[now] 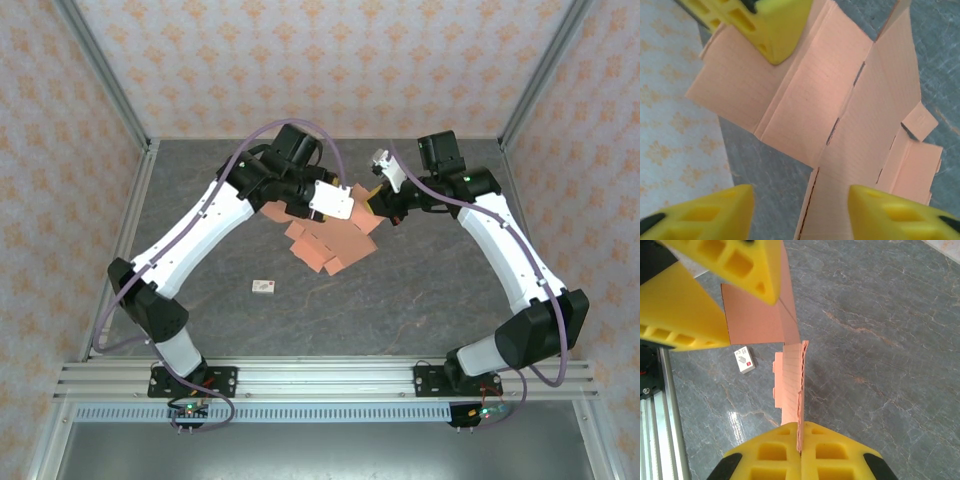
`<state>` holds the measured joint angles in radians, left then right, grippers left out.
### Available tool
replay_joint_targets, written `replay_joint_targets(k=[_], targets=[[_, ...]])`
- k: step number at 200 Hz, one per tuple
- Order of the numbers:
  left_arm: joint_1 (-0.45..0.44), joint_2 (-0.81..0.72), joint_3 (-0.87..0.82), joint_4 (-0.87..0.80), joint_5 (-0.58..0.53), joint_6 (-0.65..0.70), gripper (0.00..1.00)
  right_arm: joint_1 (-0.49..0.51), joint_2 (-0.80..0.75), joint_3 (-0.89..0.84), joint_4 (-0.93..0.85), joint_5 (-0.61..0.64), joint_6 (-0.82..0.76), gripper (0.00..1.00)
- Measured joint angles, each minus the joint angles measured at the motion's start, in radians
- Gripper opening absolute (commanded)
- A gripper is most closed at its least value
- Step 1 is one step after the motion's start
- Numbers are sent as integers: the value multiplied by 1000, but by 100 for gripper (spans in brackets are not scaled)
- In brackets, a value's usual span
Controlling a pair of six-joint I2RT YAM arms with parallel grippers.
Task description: Fold the paper box
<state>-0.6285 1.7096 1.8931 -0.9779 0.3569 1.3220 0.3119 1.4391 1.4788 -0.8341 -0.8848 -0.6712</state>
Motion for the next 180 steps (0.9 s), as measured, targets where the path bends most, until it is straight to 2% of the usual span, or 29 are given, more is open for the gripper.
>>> replay_joint_targets(k=[27,53,68,74,96,104,121,142,180], targets=[[0,37,44,-27,-3,6,27,0,0,0,1,-2,0,0],[0,51,61,-45,-7,-14,3,0,-2,-3,12,-3,4,0],[-1,51,63,-52,-14,-22,0,0,-8,-10,30,-1,16,1],[-1,51,65,-52,-18,-27,0,0,-13,-16,39,2,23,6],[-1,51,74,-52,-27,-73,0,2,-37,-34,80,29,77,39],[1,51,75,-51,-29,-97,0,2,-50,-38,99,47,100,58],[8,50,75,-51,-29,-165,0,0,-93,-50,150,90,174,73],[36,31,75,-51,-18,-284,0,-16,-185,-76,232,138,275,81],[138,-112,-15,29,97,-552,0,-85,-397,-178,411,161,412,83]])
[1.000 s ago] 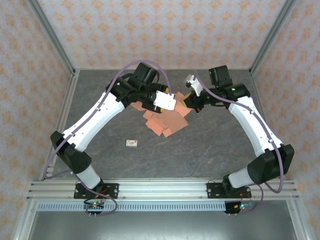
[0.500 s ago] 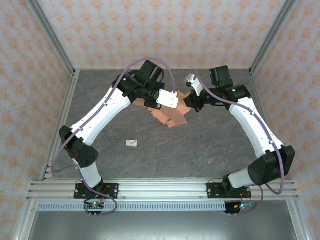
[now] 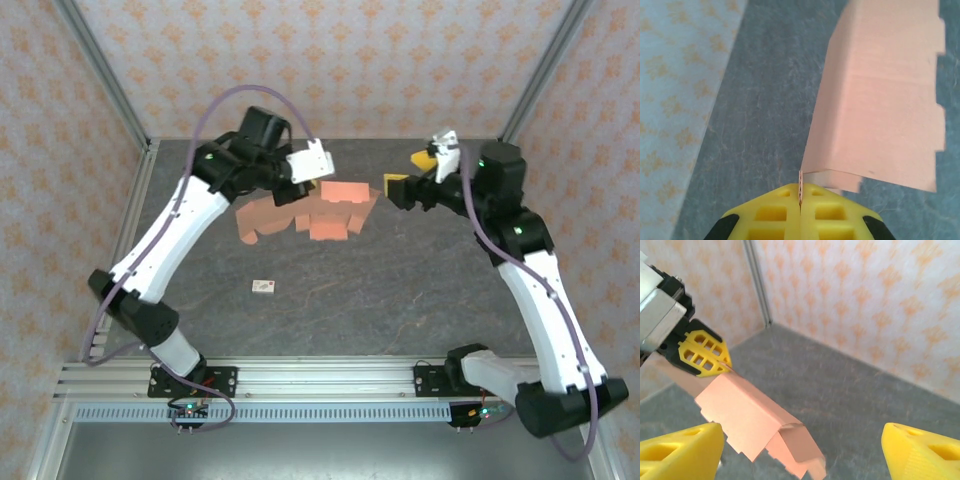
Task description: Fold the paper box
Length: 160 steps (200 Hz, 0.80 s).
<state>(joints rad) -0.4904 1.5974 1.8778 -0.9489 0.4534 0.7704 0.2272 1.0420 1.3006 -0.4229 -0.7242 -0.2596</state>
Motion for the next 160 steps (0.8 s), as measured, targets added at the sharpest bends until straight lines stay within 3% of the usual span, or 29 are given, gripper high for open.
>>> replay_joint_targets(k=[32,63,124,142,160], targets=[[103,-142,-168,114,143,-229,0,-35,-56,-132,155,-55,58,82],[175,-162,-268,184,315,-401,0,-45,12,-303,328,-126,76,80],[192,-133,-277,209,500,-549,0,-50,217,-420,587,-275,76,74],[192,-133,-277,213,516,-564,0,-50,255,-420,633,-305,69,67],[192,-133,-277,214,520,-568,0,-50,288,-420,658,-347,72,51]])
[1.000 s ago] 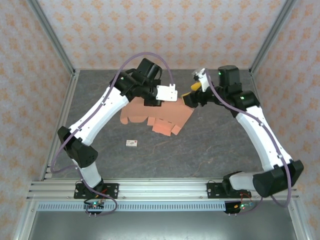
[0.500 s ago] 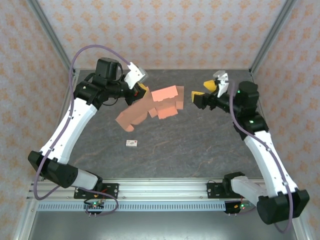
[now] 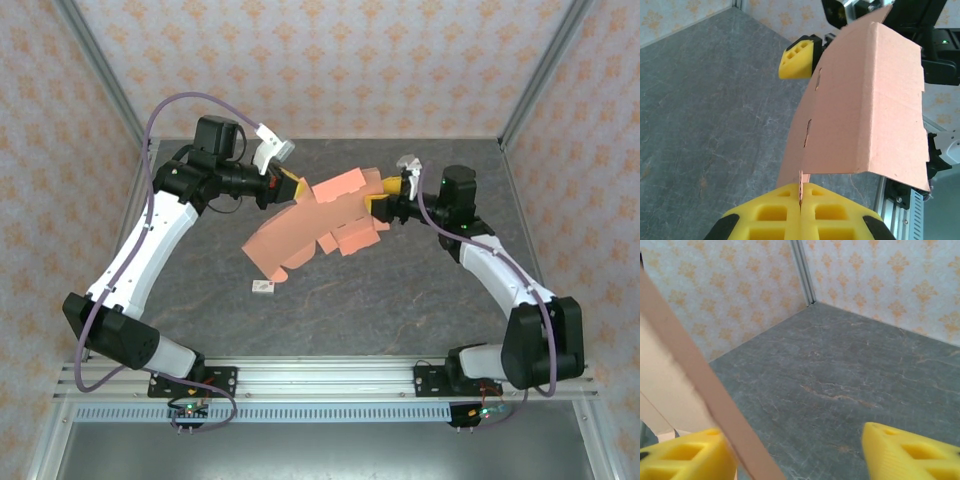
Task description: Fold the paper box
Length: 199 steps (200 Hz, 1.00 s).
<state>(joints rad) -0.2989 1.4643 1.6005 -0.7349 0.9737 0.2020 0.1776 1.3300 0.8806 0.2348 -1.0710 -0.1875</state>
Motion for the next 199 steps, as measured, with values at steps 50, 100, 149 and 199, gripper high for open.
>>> replay_joint_targets(k=[50,100,149,199], targets=[[9,5,0,14,-13,-47,0,0,4,-6,45,-51,4,29],[23,22,-27,67,-32,-117,0,0,-39,-26,51,-29,9,4],[26,32,-100,142,-85,-185,1,3,-45,-5,-83,9,-15,0],[27,96,-288,317,-126,-338,13,42,-29,43,-393,107,-87,0]])
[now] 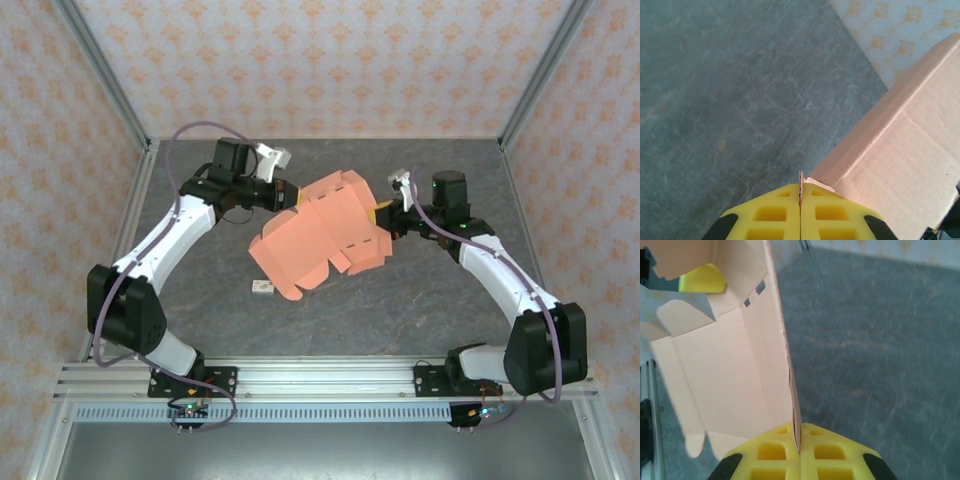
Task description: Fold the paper box
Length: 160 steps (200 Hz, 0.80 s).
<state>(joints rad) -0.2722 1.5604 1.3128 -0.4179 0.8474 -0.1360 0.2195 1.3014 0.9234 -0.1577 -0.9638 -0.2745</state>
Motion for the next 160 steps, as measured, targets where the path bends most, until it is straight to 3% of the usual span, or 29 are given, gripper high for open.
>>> replay_joint_targets(k=[42,83,109,160], targets=[[-1,72,-105,72,-78,-82,40,4,157,109,-225,71,-45,0],[-1,57,-178,78,-279,-87,41,7,314,261,-423,179,-124,0],[-24,-37,-278,87,-383,-95,40,27,397,354,-529,283,-162,0],[-181,-138,-386,211,-407,-169,40,76,546,509,-642,440,-248,0]])
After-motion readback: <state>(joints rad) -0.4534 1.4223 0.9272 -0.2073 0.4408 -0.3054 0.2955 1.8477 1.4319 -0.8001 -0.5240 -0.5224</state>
